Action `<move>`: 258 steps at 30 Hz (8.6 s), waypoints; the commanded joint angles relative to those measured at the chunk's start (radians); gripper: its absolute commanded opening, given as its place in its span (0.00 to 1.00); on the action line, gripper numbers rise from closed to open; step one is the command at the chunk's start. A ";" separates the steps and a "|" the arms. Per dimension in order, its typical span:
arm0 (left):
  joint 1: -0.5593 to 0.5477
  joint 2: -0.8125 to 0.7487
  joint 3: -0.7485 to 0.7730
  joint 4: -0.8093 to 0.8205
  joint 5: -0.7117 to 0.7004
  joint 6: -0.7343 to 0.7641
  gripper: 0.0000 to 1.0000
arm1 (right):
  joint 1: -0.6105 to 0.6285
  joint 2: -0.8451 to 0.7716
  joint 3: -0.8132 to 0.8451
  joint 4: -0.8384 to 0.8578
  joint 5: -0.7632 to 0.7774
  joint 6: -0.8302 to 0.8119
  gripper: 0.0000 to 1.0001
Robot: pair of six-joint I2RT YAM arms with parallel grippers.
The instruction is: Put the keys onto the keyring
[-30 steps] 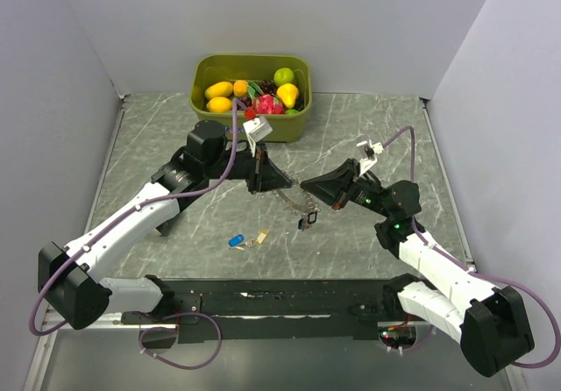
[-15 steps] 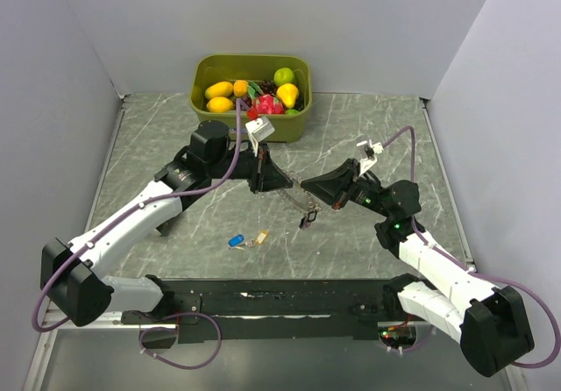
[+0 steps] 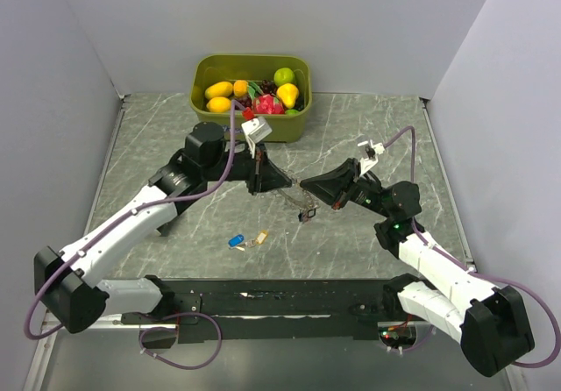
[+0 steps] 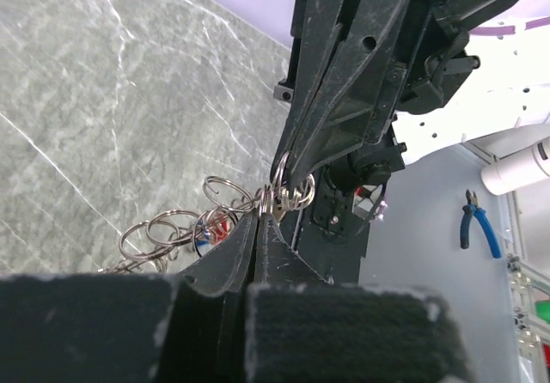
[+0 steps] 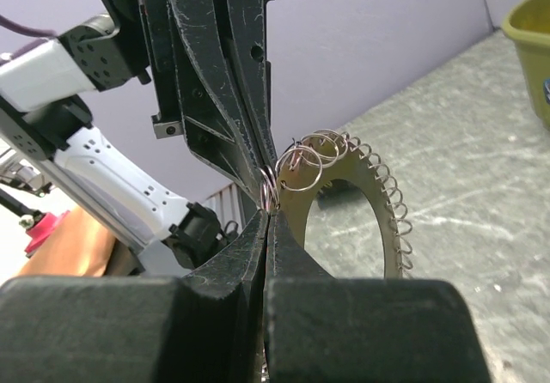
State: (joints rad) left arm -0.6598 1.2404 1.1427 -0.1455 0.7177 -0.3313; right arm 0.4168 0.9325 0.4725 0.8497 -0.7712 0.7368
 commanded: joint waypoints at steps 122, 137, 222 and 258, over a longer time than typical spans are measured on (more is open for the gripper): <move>0.740 -0.341 -0.241 0.023 0.031 0.064 0.01 | 0.435 0.927 0.603 -0.914 0.154 -0.674 0.40; 0.740 -0.346 -0.245 0.034 0.066 0.063 0.01 | 0.436 0.968 0.630 -0.943 0.205 -0.663 0.44; 0.738 -0.300 -0.247 0.044 0.177 0.077 0.01 | 0.298 0.427 0.336 -0.845 0.242 -0.639 0.00; 0.172 -0.162 -0.173 -0.135 -0.176 0.169 0.01 | 0.267 0.181 0.345 -0.887 0.138 -0.728 0.00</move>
State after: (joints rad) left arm -0.4271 1.0698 0.9039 -0.2966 0.5793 -0.1970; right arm 0.6899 1.1412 0.7906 -0.0486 -0.6037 0.0330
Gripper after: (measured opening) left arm 0.023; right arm 0.008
